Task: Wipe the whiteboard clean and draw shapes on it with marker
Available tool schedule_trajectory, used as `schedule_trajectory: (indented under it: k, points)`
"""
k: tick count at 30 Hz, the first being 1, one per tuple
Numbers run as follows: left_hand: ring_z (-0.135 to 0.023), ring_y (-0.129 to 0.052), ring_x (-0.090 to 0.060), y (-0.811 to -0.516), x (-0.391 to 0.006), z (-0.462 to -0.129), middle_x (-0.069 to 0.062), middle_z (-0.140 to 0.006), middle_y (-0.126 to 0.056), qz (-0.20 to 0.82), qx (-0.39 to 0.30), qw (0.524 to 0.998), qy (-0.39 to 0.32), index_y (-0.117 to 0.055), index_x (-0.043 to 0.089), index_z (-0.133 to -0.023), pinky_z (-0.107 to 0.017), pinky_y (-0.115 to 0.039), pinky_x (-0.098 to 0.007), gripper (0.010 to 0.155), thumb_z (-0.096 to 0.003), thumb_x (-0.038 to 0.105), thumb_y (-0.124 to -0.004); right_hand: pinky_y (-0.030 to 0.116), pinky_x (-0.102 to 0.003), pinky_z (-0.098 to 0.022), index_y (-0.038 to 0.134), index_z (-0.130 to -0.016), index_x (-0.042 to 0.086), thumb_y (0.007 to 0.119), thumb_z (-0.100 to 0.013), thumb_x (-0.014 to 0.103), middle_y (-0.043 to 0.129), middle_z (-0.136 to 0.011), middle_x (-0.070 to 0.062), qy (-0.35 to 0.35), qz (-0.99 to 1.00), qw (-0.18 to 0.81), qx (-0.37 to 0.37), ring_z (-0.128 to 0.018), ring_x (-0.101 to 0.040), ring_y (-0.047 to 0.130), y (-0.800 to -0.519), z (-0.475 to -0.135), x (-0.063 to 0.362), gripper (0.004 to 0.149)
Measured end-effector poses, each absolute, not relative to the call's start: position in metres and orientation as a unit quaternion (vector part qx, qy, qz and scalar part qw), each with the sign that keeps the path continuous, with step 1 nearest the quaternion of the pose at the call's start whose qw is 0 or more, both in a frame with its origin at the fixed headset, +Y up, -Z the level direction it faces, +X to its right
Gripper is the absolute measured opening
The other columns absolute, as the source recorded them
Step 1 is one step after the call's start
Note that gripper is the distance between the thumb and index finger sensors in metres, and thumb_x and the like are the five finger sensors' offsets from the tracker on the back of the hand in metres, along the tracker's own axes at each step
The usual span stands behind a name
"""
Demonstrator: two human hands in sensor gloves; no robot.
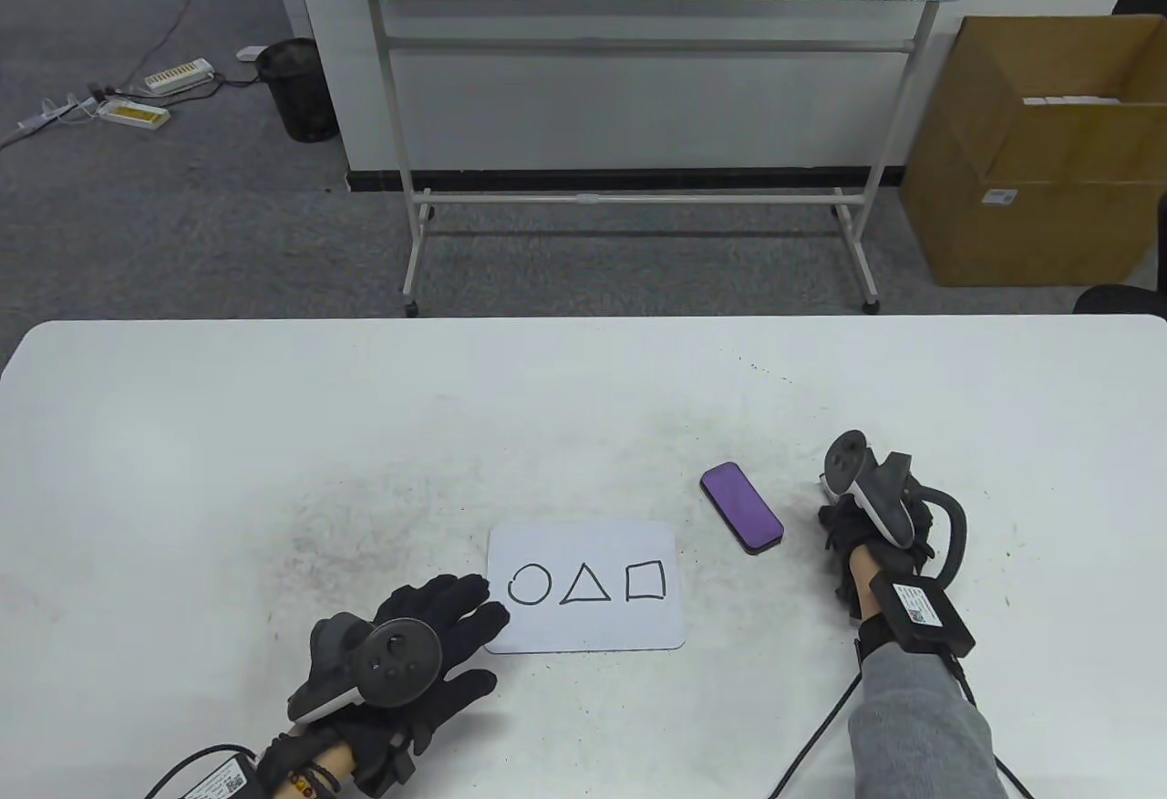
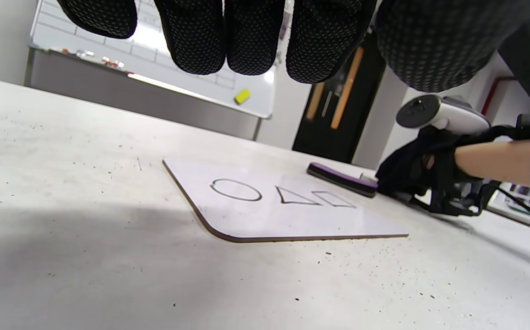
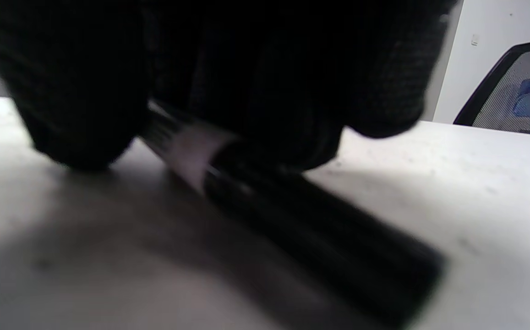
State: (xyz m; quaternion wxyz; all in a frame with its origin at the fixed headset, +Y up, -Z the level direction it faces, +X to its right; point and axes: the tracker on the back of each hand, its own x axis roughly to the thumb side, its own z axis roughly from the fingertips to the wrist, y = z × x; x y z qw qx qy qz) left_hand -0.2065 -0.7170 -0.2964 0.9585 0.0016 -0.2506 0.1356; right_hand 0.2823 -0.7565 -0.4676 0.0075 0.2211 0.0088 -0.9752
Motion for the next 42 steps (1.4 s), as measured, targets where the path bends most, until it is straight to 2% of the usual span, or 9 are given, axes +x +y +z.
schedule_trajectory:
  k: [8,11,15,20,25,29,32,42]
  points:
    - [-0.109,-0.061,-0.036,-0.718,-0.206,-0.295,-0.005,-0.117,-0.057,0.136,-0.004,0.958,-0.252,-0.068,0.033,-0.099,-0.075,-0.052,-0.067,0.069,-0.0349,0.057,-0.076,0.091,-0.038,-0.041,0.093,-0.078,0.024,0.096,-0.024,0.054,0.105,-0.063,0.000,0.000,-0.976,0.018,0.218,-0.051,-0.023,0.109,-0.756,-0.467,0.282,0.062]
    - [-0.109,-0.061,-0.036,-0.718,-0.205,-0.295,-0.005,-0.117,-0.056,0.131,-0.009,0.959,-0.252,-0.067,0.033,-0.100,-0.075,-0.052,-0.067,0.069,-0.0350,0.057,-0.076,0.090,-0.039,-0.042,0.092,-0.080,0.023,0.092,-0.026,0.057,0.104,-0.067,-0.001,-0.010,-0.977,0.006,0.215,-0.054,-0.026,0.109,-0.753,-0.468,0.282,0.064]
    - [-0.109,-0.062,-0.035,-0.719,-0.203,-0.295,-0.005,-0.117,-0.056,0.129,-0.010,0.959,-0.253,-0.066,0.037,-0.100,-0.075,-0.053,-0.067,0.068,-0.0353,0.056,-0.075,0.090,-0.040,-0.043,0.090,-0.082,0.024,0.091,-0.028,0.056,0.102,-0.071,-0.002,0.013,-0.980,0.000,0.199,-0.057,-0.027,0.109,-0.735,-0.460,0.279,0.064]
    - [-0.108,-0.063,-0.036,-0.720,-0.206,-0.297,-0.005,-0.116,-0.058,0.125,-0.008,0.963,-0.238,-0.066,0.035,-0.100,-0.075,-0.053,-0.067,0.069,-0.0353,0.057,-0.075,0.089,-0.040,-0.046,0.087,-0.086,0.025,0.087,-0.031,0.058,0.099,-0.076,-0.003,0.026,-0.987,-0.024,0.155,-0.059,-0.026,0.107,-0.703,-0.430,0.261,0.064]
    - [-0.108,-0.062,-0.036,-0.724,-0.210,-0.299,-0.005,-0.116,-0.057,0.137,-0.024,0.965,-0.221,-0.065,0.034,-0.101,-0.075,-0.053,-0.067,0.071,-0.0349,0.058,-0.075,0.086,-0.045,-0.052,0.082,-0.092,0.024,0.085,-0.032,0.058,0.093,-0.087,-0.006,0.043,-0.992,-0.059,0.100,-0.072,-0.031,0.102,-0.685,-0.388,0.232,0.069]
    - [-0.109,-0.061,-0.036,-0.724,-0.211,-0.298,-0.005,-0.117,-0.057,0.130,-0.017,0.968,-0.215,-0.065,0.034,-0.101,-0.075,-0.053,-0.067,0.071,-0.0347,0.058,-0.075,0.081,-0.048,-0.058,0.074,-0.099,0.024,0.084,-0.033,0.059,0.083,-0.098,-0.008,0.032,-0.995,-0.080,0.059,-0.084,-0.034,0.096,-0.684,-0.358,0.207,0.075]
    - [-0.109,-0.060,-0.036,-0.724,-0.210,-0.298,-0.003,-0.117,-0.056,0.123,-0.014,0.969,-0.212,-0.065,0.035,-0.100,-0.075,-0.052,-0.067,0.071,-0.0346,0.058,-0.075,0.073,-0.053,-0.065,0.062,-0.105,0.023,0.082,-0.033,0.061,0.069,-0.108,-0.010,0.008,-0.995,-0.095,0.031,-0.097,-0.039,0.081,-0.690,-0.341,0.186,0.084]
    - [-0.109,-0.060,-0.035,-0.731,-0.215,-0.302,-0.003,-0.117,-0.056,0.110,-0.018,0.974,-0.196,-0.064,0.035,-0.101,-0.075,-0.052,-0.067,0.071,-0.0345,0.058,-0.075,0.066,-0.055,-0.070,0.056,-0.107,0.024,0.079,-0.034,0.063,0.057,-0.113,-0.010,-0.044,-0.994,-0.089,-0.041,-0.105,-0.041,0.068,-0.709,-0.314,0.133,0.086]
